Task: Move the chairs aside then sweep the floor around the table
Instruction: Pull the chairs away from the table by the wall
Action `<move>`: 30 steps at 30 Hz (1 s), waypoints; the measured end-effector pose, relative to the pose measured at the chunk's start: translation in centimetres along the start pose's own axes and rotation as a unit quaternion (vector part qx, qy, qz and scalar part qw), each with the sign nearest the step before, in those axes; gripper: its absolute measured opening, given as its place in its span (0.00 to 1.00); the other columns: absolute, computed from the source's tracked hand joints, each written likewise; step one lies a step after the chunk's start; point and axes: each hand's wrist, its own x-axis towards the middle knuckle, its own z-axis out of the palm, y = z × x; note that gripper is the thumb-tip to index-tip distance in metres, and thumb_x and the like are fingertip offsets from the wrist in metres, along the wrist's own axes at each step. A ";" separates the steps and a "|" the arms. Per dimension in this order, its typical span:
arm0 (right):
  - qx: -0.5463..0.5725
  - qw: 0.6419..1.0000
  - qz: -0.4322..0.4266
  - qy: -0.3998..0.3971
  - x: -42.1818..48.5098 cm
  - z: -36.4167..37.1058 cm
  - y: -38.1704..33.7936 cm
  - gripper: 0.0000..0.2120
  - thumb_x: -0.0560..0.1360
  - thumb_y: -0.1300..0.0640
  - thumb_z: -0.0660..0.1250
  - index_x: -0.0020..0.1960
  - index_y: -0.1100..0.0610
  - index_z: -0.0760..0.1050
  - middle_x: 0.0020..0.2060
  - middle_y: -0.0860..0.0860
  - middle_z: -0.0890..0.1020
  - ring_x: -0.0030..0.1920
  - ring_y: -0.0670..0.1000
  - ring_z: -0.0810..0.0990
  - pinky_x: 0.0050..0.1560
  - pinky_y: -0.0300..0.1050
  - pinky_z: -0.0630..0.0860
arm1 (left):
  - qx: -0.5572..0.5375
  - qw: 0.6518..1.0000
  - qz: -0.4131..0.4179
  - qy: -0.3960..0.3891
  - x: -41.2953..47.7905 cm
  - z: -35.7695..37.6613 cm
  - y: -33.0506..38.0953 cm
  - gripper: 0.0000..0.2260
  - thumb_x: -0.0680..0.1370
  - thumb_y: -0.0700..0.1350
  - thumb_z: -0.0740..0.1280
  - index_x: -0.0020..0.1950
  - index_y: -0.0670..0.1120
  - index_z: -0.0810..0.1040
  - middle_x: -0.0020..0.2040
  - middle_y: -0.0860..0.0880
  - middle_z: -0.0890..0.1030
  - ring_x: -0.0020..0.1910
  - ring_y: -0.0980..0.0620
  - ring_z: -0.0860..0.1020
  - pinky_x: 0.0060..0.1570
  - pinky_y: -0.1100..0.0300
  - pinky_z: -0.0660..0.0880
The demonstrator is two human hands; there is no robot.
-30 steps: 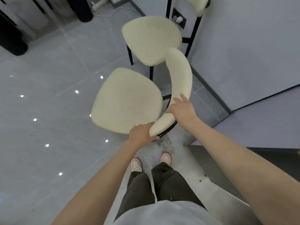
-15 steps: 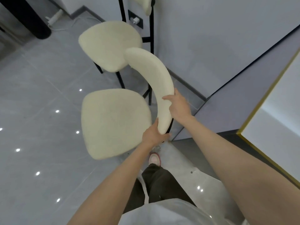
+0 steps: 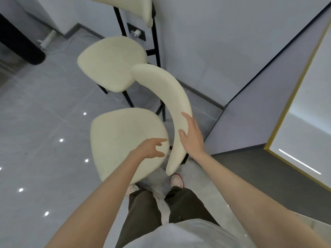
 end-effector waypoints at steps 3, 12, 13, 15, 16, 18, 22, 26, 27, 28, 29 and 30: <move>0.019 0.998 0.031 0.043 1.7 -0.4 -0.9 0.33 0.77 0.67 0.57 0.77 0.46 0.51 0.73 0.48 0.63 0.66 0.52 0.69 0.56 0.39 0.65 | 0.022 0.999 -0.003 0.026 0.7 -2.1 -0.4 0.29 0.76 0.44 0.69 0.75 0.52 0.62 0.70 0.48 0.72 0.65 0.47 0.73 0.60 0.58 0.72; -0.119 0.978 0.112 0.129 10.4 -3.8 -1.6 0.34 0.75 0.72 0.59 0.77 0.57 0.53 0.78 0.53 0.54 0.73 0.58 0.62 0.73 0.50 0.62 | 0.058 0.988 0.062 0.132 2.6 -6.9 1.3 0.27 0.79 0.45 0.64 0.76 0.54 0.59 0.71 0.48 0.71 0.66 0.45 0.72 0.66 0.51 0.69; -0.140 0.972 0.134 0.131 10.5 -3.8 -1.5 0.35 0.75 0.70 0.62 0.77 0.58 0.51 0.78 0.54 0.52 0.74 0.59 0.59 0.73 0.51 0.61 | 0.056 0.986 0.071 0.142 2.6 -7.2 1.6 0.27 0.79 0.45 0.64 0.76 0.54 0.59 0.71 0.48 0.70 0.66 0.45 0.72 0.66 0.51 0.69; -0.171 0.959 0.186 0.126 10.4 -3.8 -1.0 0.39 0.74 0.67 0.65 0.78 0.58 0.48 0.78 0.56 0.47 0.76 0.61 0.53 0.73 0.55 0.60 | 0.052 0.983 0.090 0.153 3.3 -8.0 2.4 0.27 0.79 0.44 0.63 0.76 0.54 0.59 0.72 0.48 0.70 0.67 0.46 0.72 0.66 0.52 0.69; -0.169 0.955 0.207 0.128 10.5 -3.9 -0.5 0.41 0.73 0.66 0.66 0.78 0.58 0.46 0.78 0.57 0.46 0.76 0.62 0.53 0.73 0.56 0.60 | 0.055 0.981 0.097 0.157 3.8 -8.6 3.0 0.27 0.79 0.44 0.63 0.77 0.54 0.58 0.72 0.48 0.69 0.67 0.46 0.71 0.66 0.53 0.69; -0.119 0.954 0.239 0.136 11.0 -4.6 0.1 0.42 0.73 0.66 0.66 0.78 0.58 0.44 0.77 0.57 0.48 0.75 0.62 0.56 0.72 0.57 0.62 | 0.073 0.976 0.111 0.172 4.8 -10.1 4.1 0.27 0.80 0.45 0.62 0.77 0.54 0.57 0.72 0.47 0.68 0.68 0.46 0.70 0.66 0.54 0.68; -0.061 0.949 0.278 0.133 12.2 -6.0 0.5 0.39 0.75 0.64 0.64 0.78 0.58 0.44 0.76 0.56 0.55 0.71 0.61 0.64 0.71 0.55 0.65 | 0.085 0.968 0.150 0.182 6.6 -12.6 6.6 0.28 0.80 0.44 0.62 0.78 0.52 0.55 0.75 0.48 0.64 0.73 0.49 0.65 0.68 0.54 0.65; -0.049 0.946 0.284 0.152 13.8 -6.8 0.2 0.34 0.74 0.64 0.64 0.75 0.58 0.52 0.72 0.57 0.64 0.66 0.61 0.69 0.66 0.58 0.70 | 0.084 0.959 0.182 0.202 8.5 -14.5 9.2 0.28 0.80 0.43 0.62 0.78 0.51 0.54 0.76 0.47 0.61 0.73 0.49 0.63 0.68 0.54 0.65; -0.059 0.945 0.283 0.154 14.3 -7.0 0.0 0.33 0.74 0.64 0.64 0.75 0.58 0.53 0.71 0.57 0.65 0.65 0.62 0.70 0.64 0.59 0.70 | 0.080 0.956 0.188 0.211 8.9 -14.9 9.7 0.28 0.80 0.43 0.62 0.78 0.51 0.54 0.76 0.47 0.61 0.74 0.48 0.63 0.69 0.54 0.64; -0.073 0.945 0.280 0.154 14.8 -7.1 -0.1 0.33 0.74 0.64 0.64 0.75 0.57 0.54 0.70 0.58 0.65 0.65 0.63 0.70 0.63 0.59 0.71 | 0.077 0.953 0.194 0.221 9.4 -15.4 10.1 0.28 0.80 0.43 0.62 0.78 0.51 0.55 0.77 0.47 0.60 0.74 0.48 0.62 0.69 0.53 0.64; -0.088 0.944 0.279 0.152 15.1 -7.2 -0.3 0.33 0.75 0.64 0.64 0.75 0.56 0.53 0.70 0.58 0.65 0.64 0.63 0.70 0.63 0.60 0.71 | 0.078 0.950 0.197 0.229 9.9 -15.8 10.4 0.28 0.80 0.43 0.61 0.78 0.52 0.55 0.77 0.47 0.59 0.74 0.48 0.62 0.70 0.51 0.64; -0.104 0.943 0.277 0.152 15.4 -7.1 -0.3 0.33 0.75 0.63 0.64 0.75 0.55 0.52 0.69 0.58 0.65 0.64 0.63 0.70 0.62 0.60 0.71 | 0.082 0.947 0.200 0.236 10.3 -16.1 10.6 0.27 0.80 0.43 0.61 0.77 0.53 0.55 0.77 0.47 0.58 0.74 0.47 0.61 0.70 0.50 0.64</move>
